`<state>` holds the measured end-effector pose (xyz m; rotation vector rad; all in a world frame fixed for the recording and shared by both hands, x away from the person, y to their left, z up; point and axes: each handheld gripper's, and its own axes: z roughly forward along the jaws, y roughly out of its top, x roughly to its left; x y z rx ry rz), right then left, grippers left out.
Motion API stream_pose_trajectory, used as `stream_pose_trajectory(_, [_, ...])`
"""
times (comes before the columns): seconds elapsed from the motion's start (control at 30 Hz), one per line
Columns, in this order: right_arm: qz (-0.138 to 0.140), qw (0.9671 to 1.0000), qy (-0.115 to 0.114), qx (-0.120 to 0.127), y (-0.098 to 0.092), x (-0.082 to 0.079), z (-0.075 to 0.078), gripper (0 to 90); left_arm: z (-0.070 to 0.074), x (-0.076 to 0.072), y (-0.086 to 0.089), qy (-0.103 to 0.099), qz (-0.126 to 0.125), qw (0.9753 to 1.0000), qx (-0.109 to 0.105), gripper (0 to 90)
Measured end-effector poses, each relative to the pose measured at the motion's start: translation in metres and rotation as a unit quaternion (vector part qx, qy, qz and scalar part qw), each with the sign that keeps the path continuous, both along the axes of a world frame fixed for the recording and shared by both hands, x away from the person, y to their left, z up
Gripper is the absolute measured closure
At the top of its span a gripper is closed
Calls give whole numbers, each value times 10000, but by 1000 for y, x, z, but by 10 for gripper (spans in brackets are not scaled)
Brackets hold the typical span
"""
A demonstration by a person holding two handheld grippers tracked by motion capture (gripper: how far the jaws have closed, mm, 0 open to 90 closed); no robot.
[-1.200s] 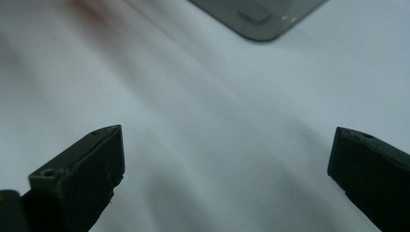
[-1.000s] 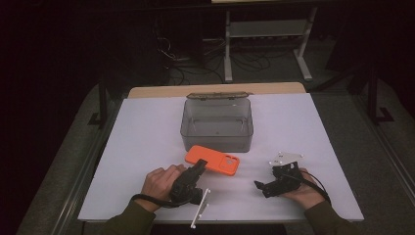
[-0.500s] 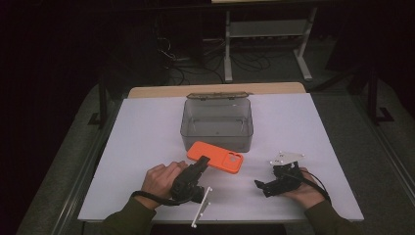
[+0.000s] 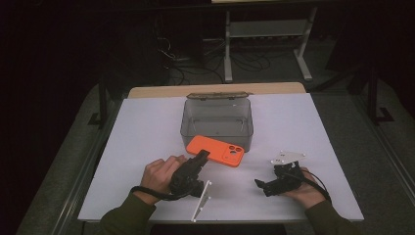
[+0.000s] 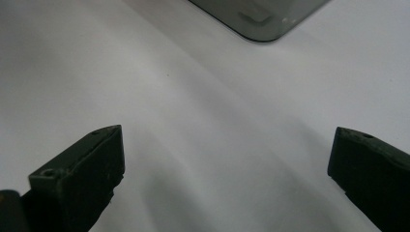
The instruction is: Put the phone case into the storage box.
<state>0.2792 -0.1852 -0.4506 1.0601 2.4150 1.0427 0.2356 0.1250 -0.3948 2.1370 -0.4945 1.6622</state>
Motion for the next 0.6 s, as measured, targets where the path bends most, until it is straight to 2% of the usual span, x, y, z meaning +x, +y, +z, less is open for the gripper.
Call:
stream_pose_trajectory(0.13, [-9,10000,-1,-2,0,0,0,0,5,3,3,276,10,9991,-332,803])
stream_pose_trajectory(0.33, [-14,10000,-5,1,0,0,0,0,12,6,7,577,70,9962,-645,803])
stream_pose_trajectory(0.5, [-19,10000,6,24,0,0,1,0,15,11,11,920,107,9911,-958,803])
stream_pose_trajectory(0.6, [-20,10000,6,26,0,0,1,0,16,15,13,1122,140,9871,-1137,803])
